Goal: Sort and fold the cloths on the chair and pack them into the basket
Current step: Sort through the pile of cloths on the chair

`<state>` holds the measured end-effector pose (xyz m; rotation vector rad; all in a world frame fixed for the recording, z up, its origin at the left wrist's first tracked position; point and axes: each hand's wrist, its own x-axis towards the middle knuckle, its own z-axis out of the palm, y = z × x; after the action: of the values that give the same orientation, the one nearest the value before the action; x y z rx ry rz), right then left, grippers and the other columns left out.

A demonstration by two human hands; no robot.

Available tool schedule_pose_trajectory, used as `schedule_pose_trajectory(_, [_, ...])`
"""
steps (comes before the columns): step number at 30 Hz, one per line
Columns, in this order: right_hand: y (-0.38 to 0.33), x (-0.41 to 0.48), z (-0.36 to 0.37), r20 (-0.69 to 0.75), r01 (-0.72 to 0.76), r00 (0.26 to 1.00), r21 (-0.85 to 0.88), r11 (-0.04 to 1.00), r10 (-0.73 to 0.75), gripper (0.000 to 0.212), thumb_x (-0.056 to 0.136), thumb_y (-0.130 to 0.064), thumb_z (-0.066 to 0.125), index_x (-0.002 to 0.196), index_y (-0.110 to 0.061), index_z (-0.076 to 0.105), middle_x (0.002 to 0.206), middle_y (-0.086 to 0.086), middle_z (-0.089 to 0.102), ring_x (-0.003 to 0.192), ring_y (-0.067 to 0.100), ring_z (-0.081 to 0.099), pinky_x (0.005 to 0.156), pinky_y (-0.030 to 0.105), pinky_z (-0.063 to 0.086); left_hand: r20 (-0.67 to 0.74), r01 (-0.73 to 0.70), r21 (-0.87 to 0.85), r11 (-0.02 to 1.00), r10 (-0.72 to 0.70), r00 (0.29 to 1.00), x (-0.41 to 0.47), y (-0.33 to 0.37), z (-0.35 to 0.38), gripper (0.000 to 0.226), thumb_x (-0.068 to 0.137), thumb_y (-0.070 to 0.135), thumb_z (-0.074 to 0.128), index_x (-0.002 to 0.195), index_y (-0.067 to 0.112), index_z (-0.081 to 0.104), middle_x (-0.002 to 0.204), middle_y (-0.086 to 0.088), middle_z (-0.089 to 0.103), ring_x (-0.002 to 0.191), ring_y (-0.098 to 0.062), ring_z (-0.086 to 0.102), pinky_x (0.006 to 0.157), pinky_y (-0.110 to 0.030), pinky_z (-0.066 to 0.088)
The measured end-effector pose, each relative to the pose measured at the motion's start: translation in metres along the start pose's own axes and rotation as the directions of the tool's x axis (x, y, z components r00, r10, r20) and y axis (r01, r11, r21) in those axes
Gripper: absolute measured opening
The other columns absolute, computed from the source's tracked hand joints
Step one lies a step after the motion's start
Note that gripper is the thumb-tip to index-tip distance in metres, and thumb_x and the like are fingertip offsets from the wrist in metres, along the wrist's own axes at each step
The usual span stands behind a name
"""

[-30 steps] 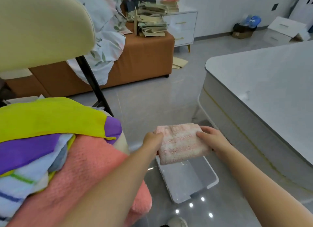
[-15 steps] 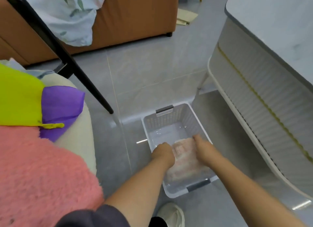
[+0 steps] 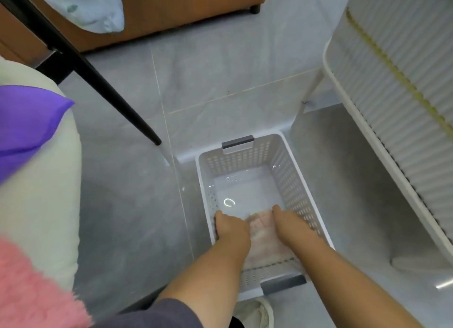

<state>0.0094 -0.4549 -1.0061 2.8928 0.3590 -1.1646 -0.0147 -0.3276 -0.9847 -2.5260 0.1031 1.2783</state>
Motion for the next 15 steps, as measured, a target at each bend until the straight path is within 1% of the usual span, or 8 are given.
schedule_pose_trajectory(1, [-0.004, 0.002, 0.003, 0.003, -0.014, 1.000, -0.028, 1.000, 0.014, 0.036, 0.096, -0.004, 0.038, 0.131, -0.007, 0.035, 0.125, 0.014, 0.056, 0.112, 0.027, 0.058, 0.091, 0.035, 0.046, -0.019, 0.018, -0.033, 0.999, -0.019, 1.000, 0.002, -0.001, 0.004, 0.036, 0.093, 0.019, 0.048, 0.128, 0.014, 0.048, 0.126, -0.003, 0.054, 0.118, -0.021, 0.049, 0.105, -0.035, 0.025])
schedule_pose_trajectory(3, [-0.013, 0.004, 0.012, -0.008, -0.072, 0.997, -0.085, 0.994, 0.072, 0.042, 0.093, -0.004, 0.047, 0.132, -0.008, 0.032, 0.127, 0.014, 0.053, 0.111, 0.026, 0.059, 0.088, 0.034, 0.050, -0.081, 0.050, -0.128, 0.990, -0.061, 0.995, 0.002, 0.000, 0.010, 0.054, 0.088, 0.015, 0.057, 0.136, 0.008, 0.035, 0.133, -0.011, 0.044, 0.120, -0.026, 0.048, 0.099, -0.036, 0.034])
schedule_pose_trajectory(5, [-0.021, 0.006, 0.016, -0.064, -0.109, 0.993, -0.180, 0.977, 0.099, 0.058, 0.086, -0.006, 0.062, 0.133, -0.009, 0.028, 0.130, 0.017, 0.043, 0.107, 0.026, 0.058, 0.082, 0.032, 0.054, -0.142, 0.020, -0.174, 0.984, -0.045, 0.989, 0.001, 0.003, 0.013, 0.063, 0.084, 0.009, 0.062, 0.137, 0.006, 0.029, 0.135, -0.016, 0.037, 0.118, -0.031, 0.047, 0.094, -0.039, 0.040])
schedule_pose_trajectory(6, [-0.023, 0.005, 0.016, -0.100, -0.101, 0.992, -0.224, 0.969, 0.081, 0.062, 0.083, -0.007, 0.065, 0.133, -0.009, 0.028, 0.130, 0.017, 0.039, 0.107, 0.027, 0.056, 0.080, 0.031, 0.054, -0.140, -0.024, -0.154, 0.988, 0.002, 0.990, 0.001, 0.004, 0.014, 0.061, 0.084, 0.008, 0.062, 0.136, 0.007, 0.032, 0.134, -0.015, 0.039, 0.118, -0.031, 0.047, 0.094, -0.039, 0.040])
schedule_pose_trajectory(8, [-0.021, 0.005, 0.014, -0.125, -0.014, 0.992, -0.253, 0.967, -0.019, 0.056, 0.085, -0.008, 0.063, 0.132, -0.009, 0.032, 0.132, 0.014, 0.037, 0.112, 0.027, 0.052, 0.082, 0.031, 0.050, -0.087, -0.125, -0.056, 0.991, 0.120, 0.989, 0.000, 0.007, 0.020, 0.047, 0.089, 0.010, 0.057, 0.133, 0.011, 0.040, 0.132, -0.012, 0.046, 0.120, -0.027, 0.047, 0.097, -0.037, 0.036])
schedule_pose_trajectory(9, [-0.019, 0.006, 0.014, -0.108, 0.050, 0.991, -0.244, 0.969, -0.078, 0.051, 0.087, -0.005, 0.060, 0.132, -0.009, 0.035, 0.133, 0.013, 0.038, 0.115, 0.027, 0.050, 0.087, 0.033, 0.048, -0.053, -0.167, 0.013, 0.986, 0.168, 0.984, 0.000, 0.007, 0.023, 0.041, 0.092, 0.014, 0.054, 0.132, 0.013, 0.044, 0.132, -0.010, 0.049, 0.120, -0.026, 0.047, 0.097, -0.037, 0.034])
schedule_pose_trajectory(11, [-0.011, 0.007, 0.016, -0.041, 0.160, 0.984, -0.234, 0.959, -0.174, 0.046, 0.090, -0.001, 0.053, 0.133, -0.007, 0.040, 0.137, 0.015, 0.039, 0.122, 0.029, 0.047, 0.096, 0.036, 0.044, -0.008, -0.222, 0.138, 0.965, 0.225, 0.974, -0.001, 0.008, 0.029, 0.040, 0.094, 0.022, 0.052, 0.132, 0.016, 0.044, 0.133, -0.009, 0.049, 0.121, -0.025, 0.046, 0.098, -0.038, 0.032])
schedule_pose_trajectory(15, [-0.004, 0.005, 0.022, 0.067, 0.175, 0.984, -0.192, 0.966, -0.165, 0.050, 0.089, -0.002, 0.053, 0.136, -0.006, 0.038, 0.140, 0.018, 0.036, 0.122, 0.030, 0.046, 0.099, 0.037, 0.042, 0.043, -0.241, 0.202, 0.949, 0.237, 0.970, -0.001, 0.009, 0.032, 0.044, 0.095, 0.026, 0.047, 0.137, 0.017, 0.039, 0.138, -0.009, 0.043, 0.126, -0.025, 0.041, 0.101, -0.040, 0.028])
